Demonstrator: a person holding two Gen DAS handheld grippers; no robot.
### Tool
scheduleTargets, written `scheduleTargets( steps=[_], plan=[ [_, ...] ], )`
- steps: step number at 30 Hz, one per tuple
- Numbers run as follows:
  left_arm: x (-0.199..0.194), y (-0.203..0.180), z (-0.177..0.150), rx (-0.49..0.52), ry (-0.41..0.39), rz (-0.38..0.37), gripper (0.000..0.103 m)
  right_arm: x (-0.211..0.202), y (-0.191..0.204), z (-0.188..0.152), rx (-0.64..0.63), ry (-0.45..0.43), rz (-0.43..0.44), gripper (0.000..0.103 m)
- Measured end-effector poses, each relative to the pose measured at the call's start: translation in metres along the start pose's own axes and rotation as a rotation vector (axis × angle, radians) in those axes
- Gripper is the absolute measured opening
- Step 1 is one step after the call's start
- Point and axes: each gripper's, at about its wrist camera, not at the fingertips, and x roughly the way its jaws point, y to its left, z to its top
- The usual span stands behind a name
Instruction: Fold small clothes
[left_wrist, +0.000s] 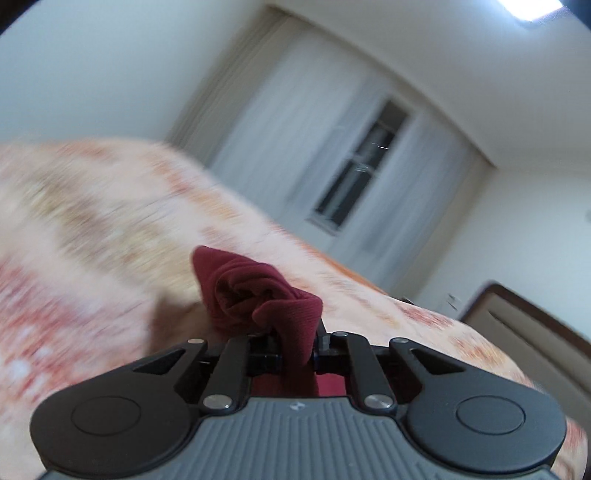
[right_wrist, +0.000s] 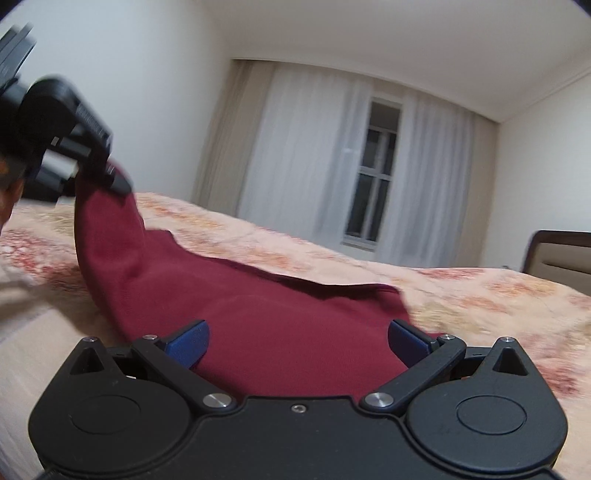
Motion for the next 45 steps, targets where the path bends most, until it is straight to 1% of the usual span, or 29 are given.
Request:
scheduleTargets(
  steps=[4,7,10,13,16,19,22,24,26,28,29,30,31,32,34,37,40,42,43,45],
  plan=[
    [0.019,-0.058,0.003,0.122,0.016,-0.136,0.013,-0.018,-0.019,-0.007,0.005,0.009,-0.059,0.103],
    [0.035,-0.104,-0.007,0.211,0.046,-0.227,0.013,-0.031,-0.037,-0.014,0.028,0.025,-0.102,0.103],
    [0.050,-0.143,-0.029,0.283,0.110,-0.307,0.012,-0.046,-0.054,-0.021,0.051,0.039,-0.150,0.103],
    [0.063,-0.174,-0.061,0.345,0.204,-0.361,0.012,-0.056,-0.068,-0.029,0.068,0.064,-0.189,0.103],
    [0.068,-0.196,-0.095,0.407,0.290,-0.388,0.011,-0.064,-0.077,-0.038,0.077,0.088,-0.217,0.103],
    [0.069,-0.207,-0.117,0.443,0.342,-0.401,0.011,-0.072,-0.086,-0.047,0.090,0.110,-0.236,0.103],
    [0.070,-0.217,-0.131,0.494,0.379,-0.406,0.011,-0.077,-0.092,-0.057,0.115,0.128,-0.250,0.103],
    [0.072,-0.217,-0.138,0.517,0.406,-0.381,0.012,-0.081,-0.094,-0.062,0.131,0.140,-0.255,0.103],
    [0.077,-0.215,-0.140,0.503,0.445,-0.377,0.012,-0.082,-0.096,-0.064,0.142,0.149,-0.261,0.103],
    [0.073,-0.210,-0.137,0.485,0.449,-0.376,0.015,-0.082,-0.099,-0.066,0.151,0.150,-0.266,0.103],
    [0.070,-0.209,-0.136,0.487,0.450,-0.376,0.019,-0.083,-0.099,-0.067,0.153,0.151,-0.267,0.103],
    [0.070,-0.208,-0.136,0.491,0.450,-0.378,0.022,-0.083,-0.100,-0.067,0.155,0.153,-0.269,0.103],
    [0.069,-0.208,-0.136,0.490,0.452,-0.381,0.031,-0.083,-0.101,-0.067,0.157,0.154,-0.270,0.103],
    [0.069,-0.208,-0.134,0.483,0.457,-0.388,0.050,-0.084,-0.100,-0.067,0.157,0.154,-0.271,0.103],
    [0.066,-0.207,-0.131,0.453,0.458,-0.421,0.073,-0.085,-0.100,-0.067,0.152,0.155,-0.274,0.103],
    [0.061,-0.206,-0.127,0.437,0.455,-0.445,0.077,-0.087,-0.098,-0.065,0.146,0.157,-0.277,0.103],
    [0.057,-0.203,-0.120,0.416,0.442,-0.437,0.089,-0.089,-0.097,-0.063,0.145,0.162,-0.278,0.103],
    [0.053,-0.197,-0.113,0.389,0.424,-0.421,0.096,-0.091,-0.097,-0.062,0.141,0.163,-0.282,0.103],
    [0.052,-0.193,-0.108,0.374,0.413,-0.408,0.101,-0.092,-0.096,-0.061,0.142,0.163,-0.283,0.103],
    [0.051,-0.181,-0.097,0.346,0.385,-0.365,0.102,-0.093,-0.097,-0.059,0.149,0.164,-0.282,0.103]
  ],
)
